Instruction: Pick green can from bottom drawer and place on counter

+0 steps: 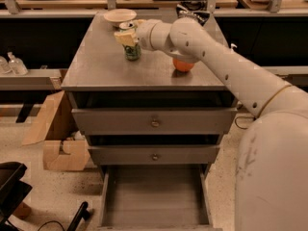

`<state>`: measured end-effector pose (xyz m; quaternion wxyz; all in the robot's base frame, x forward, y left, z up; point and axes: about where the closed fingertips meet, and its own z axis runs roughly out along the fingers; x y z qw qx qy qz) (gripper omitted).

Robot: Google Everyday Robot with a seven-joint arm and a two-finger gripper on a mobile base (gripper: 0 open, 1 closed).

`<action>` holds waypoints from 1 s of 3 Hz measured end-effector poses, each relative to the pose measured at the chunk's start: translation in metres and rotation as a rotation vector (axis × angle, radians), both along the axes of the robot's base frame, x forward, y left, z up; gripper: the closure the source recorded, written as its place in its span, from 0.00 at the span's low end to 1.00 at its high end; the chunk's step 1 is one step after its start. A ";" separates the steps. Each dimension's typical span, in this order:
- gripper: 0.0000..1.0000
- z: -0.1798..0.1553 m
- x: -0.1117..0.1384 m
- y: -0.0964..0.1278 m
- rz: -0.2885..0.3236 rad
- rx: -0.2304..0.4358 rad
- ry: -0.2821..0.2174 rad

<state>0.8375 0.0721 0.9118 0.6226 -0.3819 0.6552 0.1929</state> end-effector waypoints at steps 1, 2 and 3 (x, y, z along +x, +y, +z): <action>1.00 -0.019 0.012 0.011 -0.013 0.001 0.015; 0.82 -0.011 0.012 0.011 -0.013 0.001 0.015; 0.59 -0.010 0.012 0.011 -0.013 0.001 0.015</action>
Offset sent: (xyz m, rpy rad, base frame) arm 0.0117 0.0107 -0.0204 0.0010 0.0149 -0.0129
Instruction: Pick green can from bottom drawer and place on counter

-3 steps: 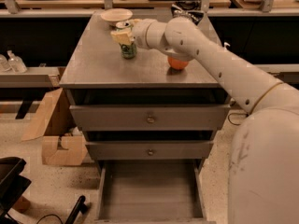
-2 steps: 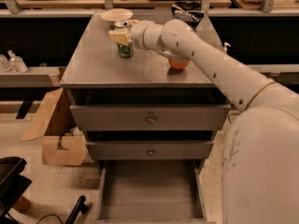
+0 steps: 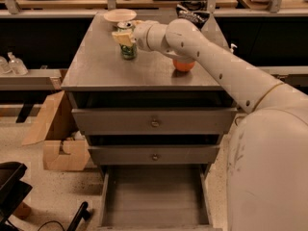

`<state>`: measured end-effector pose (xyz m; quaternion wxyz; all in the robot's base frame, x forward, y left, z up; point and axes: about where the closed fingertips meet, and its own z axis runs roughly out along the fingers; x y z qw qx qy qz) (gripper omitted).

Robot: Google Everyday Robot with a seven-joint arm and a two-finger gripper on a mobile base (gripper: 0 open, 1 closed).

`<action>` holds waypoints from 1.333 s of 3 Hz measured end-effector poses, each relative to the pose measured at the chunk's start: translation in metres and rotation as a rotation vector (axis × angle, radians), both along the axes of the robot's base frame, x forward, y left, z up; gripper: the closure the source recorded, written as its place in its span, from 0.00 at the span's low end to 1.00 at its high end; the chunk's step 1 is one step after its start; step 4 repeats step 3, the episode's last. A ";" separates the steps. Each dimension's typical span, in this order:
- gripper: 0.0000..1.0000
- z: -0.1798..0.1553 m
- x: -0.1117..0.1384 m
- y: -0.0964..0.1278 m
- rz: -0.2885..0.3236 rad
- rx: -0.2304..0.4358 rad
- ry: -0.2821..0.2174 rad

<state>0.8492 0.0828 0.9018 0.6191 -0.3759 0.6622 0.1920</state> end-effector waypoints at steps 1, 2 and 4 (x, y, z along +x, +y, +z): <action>0.35 -0.001 0.000 0.003 0.004 0.000 0.001; 0.12 -0.002 -0.001 0.006 0.007 0.001 0.003; 0.00 -0.003 -0.001 0.008 0.010 0.001 0.004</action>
Offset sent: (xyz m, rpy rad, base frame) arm -0.0003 0.0026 -0.0008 0.0003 0.0012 0.0033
